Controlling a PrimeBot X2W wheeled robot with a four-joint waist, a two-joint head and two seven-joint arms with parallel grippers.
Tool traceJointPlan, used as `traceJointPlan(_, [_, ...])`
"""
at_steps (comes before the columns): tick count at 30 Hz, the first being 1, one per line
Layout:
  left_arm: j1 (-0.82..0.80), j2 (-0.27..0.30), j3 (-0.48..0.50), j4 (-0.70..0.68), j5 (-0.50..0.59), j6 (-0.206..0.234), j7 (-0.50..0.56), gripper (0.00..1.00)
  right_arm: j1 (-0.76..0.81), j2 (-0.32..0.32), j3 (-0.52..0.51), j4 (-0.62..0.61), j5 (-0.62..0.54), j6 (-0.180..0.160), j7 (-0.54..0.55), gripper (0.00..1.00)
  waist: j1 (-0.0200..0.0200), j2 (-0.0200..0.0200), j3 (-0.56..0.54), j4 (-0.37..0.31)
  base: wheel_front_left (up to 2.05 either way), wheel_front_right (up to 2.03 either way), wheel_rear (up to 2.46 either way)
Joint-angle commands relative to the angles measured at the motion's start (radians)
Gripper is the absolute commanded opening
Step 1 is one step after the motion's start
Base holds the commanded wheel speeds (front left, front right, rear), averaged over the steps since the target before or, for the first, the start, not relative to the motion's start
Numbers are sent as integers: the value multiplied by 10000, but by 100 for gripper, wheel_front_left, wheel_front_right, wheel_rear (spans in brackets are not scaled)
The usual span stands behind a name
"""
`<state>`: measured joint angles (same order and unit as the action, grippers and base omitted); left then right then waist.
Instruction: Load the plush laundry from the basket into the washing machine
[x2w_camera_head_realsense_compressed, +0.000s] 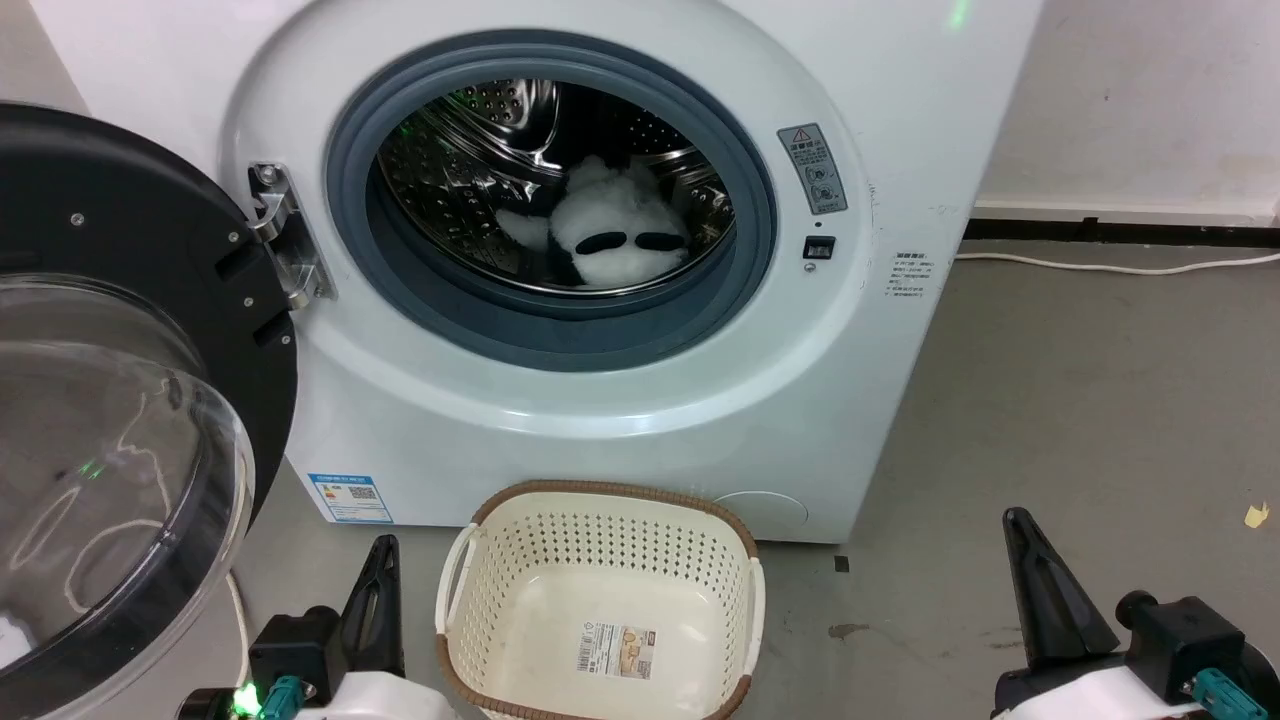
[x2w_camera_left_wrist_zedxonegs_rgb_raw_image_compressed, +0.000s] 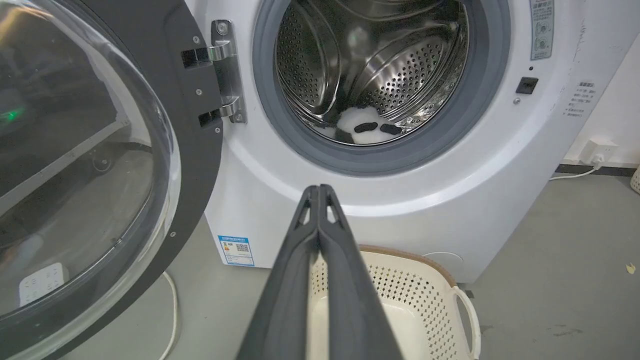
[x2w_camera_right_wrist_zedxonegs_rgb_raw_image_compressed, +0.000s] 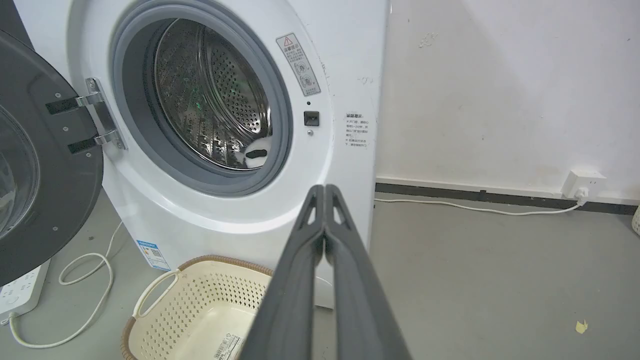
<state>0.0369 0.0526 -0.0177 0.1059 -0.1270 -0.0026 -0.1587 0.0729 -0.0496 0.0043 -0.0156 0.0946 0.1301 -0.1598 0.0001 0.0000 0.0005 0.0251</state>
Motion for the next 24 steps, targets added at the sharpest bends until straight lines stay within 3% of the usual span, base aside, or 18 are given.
traceJointPlan(1, [-121,-6,26,-78,98,10,54,0,-157,-3,-14,28,-95,2,57,0,0,0,0,-5,0,0,0])
traceJointPlan(24, [-194,-11,71,-366,442,15,504,0,-325,-4,-22,66,-345,3,510,0,-1,0,-2,-77,0,0,0])
